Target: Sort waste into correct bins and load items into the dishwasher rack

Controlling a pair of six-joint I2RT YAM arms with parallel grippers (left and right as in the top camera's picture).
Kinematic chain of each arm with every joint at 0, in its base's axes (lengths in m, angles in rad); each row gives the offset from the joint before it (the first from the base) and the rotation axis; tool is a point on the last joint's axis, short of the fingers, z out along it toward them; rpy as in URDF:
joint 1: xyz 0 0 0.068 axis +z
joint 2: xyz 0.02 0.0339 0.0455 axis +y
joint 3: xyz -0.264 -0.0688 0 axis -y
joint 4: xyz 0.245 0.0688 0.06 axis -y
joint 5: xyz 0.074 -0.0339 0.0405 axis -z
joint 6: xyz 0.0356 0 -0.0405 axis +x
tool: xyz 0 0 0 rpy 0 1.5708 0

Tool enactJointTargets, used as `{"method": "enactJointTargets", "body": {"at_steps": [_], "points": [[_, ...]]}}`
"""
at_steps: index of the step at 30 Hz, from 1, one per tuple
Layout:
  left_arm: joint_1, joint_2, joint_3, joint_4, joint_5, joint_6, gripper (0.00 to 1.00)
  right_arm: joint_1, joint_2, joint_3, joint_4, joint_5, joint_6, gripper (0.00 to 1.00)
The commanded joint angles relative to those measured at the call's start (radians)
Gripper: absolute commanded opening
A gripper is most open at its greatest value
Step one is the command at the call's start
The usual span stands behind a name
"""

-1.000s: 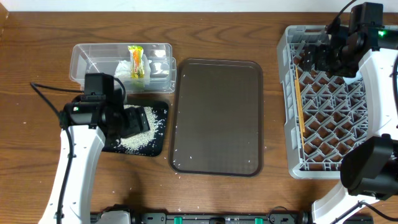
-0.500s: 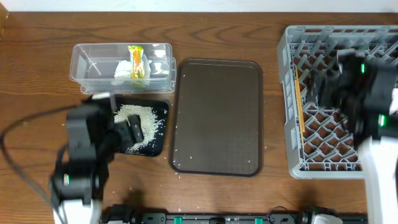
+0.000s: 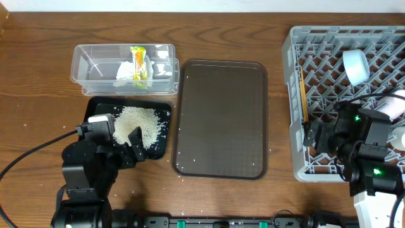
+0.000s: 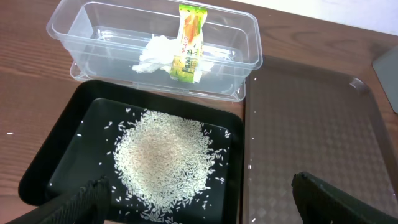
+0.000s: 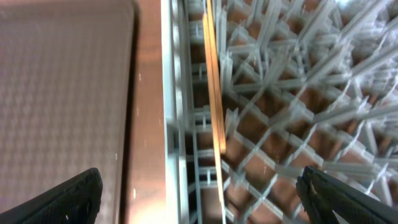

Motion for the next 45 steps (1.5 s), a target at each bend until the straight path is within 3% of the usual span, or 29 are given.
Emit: {"method": "enactJointTargets", "body": {"at_steps": [1, 19, 24, 33, 40, 45], "points": [[-0.004, -0.003, -0.007, -0.001, -0.009, 0.013, 0.96, -0.008, 0.002, -0.005, -0.039, 0.006, 0.006, 0.99], [-0.004, -0.003, -0.007, -0.001, -0.009, 0.013, 0.96, -0.004, -0.018, -0.015, -0.050, -0.014, 0.006, 0.99], [-0.004, -0.003, -0.007, -0.001, -0.009, 0.013, 0.96, 0.047, -0.188, -0.111, 0.141, -0.021, 0.005, 0.99], [-0.004, -0.003, -0.007, -0.001, -0.009, 0.013, 0.96, 0.129, -0.695, -0.513, 0.560, -0.017, 0.005, 0.99], [-0.004, -0.003, -0.007, -0.001, -0.009, 0.013, 0.96, 0.129, -0.856, -0.734, 0.812, 0.072, 0.002, 0.99], [-0.004, -0.003, -0.007, -0.001, -0.009, 0.013, 0.96, 0.129, -0.866, -0.756, 0.745, 0.129, 0.002, 0.99]]}}
